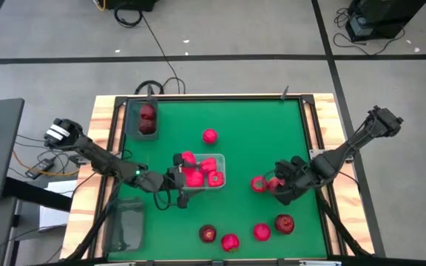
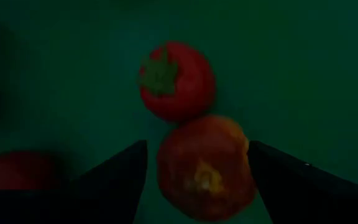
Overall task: Sort produce into baskets
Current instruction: Put the red apple into the top black bin
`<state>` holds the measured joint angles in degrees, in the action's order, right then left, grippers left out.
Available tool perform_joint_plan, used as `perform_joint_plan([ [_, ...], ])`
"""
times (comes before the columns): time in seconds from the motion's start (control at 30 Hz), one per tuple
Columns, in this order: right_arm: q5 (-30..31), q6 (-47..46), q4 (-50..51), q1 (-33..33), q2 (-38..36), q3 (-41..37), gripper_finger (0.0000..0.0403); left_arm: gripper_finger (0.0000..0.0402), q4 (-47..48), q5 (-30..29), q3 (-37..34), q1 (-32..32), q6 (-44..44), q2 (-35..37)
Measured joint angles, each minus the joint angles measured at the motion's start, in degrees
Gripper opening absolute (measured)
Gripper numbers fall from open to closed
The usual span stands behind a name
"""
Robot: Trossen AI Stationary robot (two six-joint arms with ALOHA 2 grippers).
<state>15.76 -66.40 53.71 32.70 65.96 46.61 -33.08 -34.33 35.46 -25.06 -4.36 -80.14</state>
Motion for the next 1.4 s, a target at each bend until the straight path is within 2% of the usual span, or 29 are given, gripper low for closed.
perform_joint_plan([
  [0.33,-0.6,-4.6,2.2,3.1,1.0,0.0,0.0279,0.0393,-0.4,-0.1,0.0,-0.5,0.1,0.0],
  [0.5,-2.1,-4.5,2.3,4.5,1.2,0.0,0.0256,0.0393,-0.4,-0.1,0.0,-0.5,0.0,0.0],
  [0.7,-0.5,-4.5,2.4,4.6,2.1,0.0,0.0225,0.0393,-0.3,-0.2,0.0,-0.5,-0.1,0.0],
  [0.93,1.2,-4.4,2.7,4.4,2.5,0.0,0.016,0.0393,-0.4,-0.2,0.0,-0.4,-0.1,0.0],
  [1.23,-0.5,-4.4,2.9,3.1,2.4,0.0,0.0019,0.0393,-0.4,-0.2,0.0,-0.4,0.0,0.0],
  [1.4,0.6,-4.0,3.0,2.8,2.4,0.0,0.0016,0.0393,-0.5,-0.2,0.0,-0.4,0.0,0.0],
])
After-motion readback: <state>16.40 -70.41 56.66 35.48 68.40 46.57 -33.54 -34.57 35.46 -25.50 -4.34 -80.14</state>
